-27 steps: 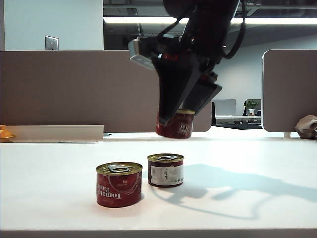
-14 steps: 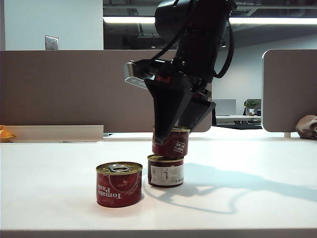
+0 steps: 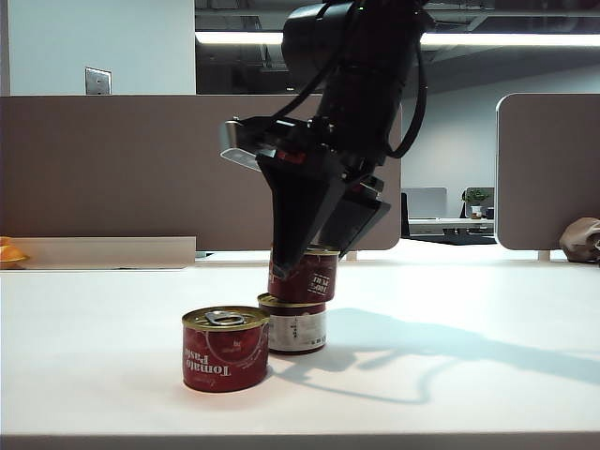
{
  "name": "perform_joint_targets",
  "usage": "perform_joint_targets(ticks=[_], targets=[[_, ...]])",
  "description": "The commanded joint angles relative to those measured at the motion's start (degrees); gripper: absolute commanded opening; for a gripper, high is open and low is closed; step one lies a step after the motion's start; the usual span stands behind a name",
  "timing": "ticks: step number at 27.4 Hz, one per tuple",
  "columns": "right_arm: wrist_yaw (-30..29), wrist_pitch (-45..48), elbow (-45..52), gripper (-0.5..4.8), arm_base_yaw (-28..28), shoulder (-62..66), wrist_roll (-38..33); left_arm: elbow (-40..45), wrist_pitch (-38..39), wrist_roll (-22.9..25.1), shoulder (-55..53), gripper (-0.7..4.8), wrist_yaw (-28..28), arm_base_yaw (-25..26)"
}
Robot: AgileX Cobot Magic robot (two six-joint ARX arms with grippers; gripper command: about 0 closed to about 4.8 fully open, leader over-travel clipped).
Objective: Pick up the cans one by one and stack them together.
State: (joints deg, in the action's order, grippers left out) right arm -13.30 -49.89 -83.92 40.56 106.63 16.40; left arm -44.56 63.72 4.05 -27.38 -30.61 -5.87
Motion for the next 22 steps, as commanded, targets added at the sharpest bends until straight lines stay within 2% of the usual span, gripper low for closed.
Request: perform_joint_targets(ticks=[1, 22], targets=[[-0.35, 0.81, -0.11, 2.39, 0.07, 0.00, 0.04, -0.33, -0.35, 0.02, 0.02, -0.05, -0.09, 0.04], [2.08, 3.37, -0.28, 2.38, 1.44, -0.04, 0.13, -0.33, -0.42, 0.22, 0.02, -0.05, -0.04, 0.04]])
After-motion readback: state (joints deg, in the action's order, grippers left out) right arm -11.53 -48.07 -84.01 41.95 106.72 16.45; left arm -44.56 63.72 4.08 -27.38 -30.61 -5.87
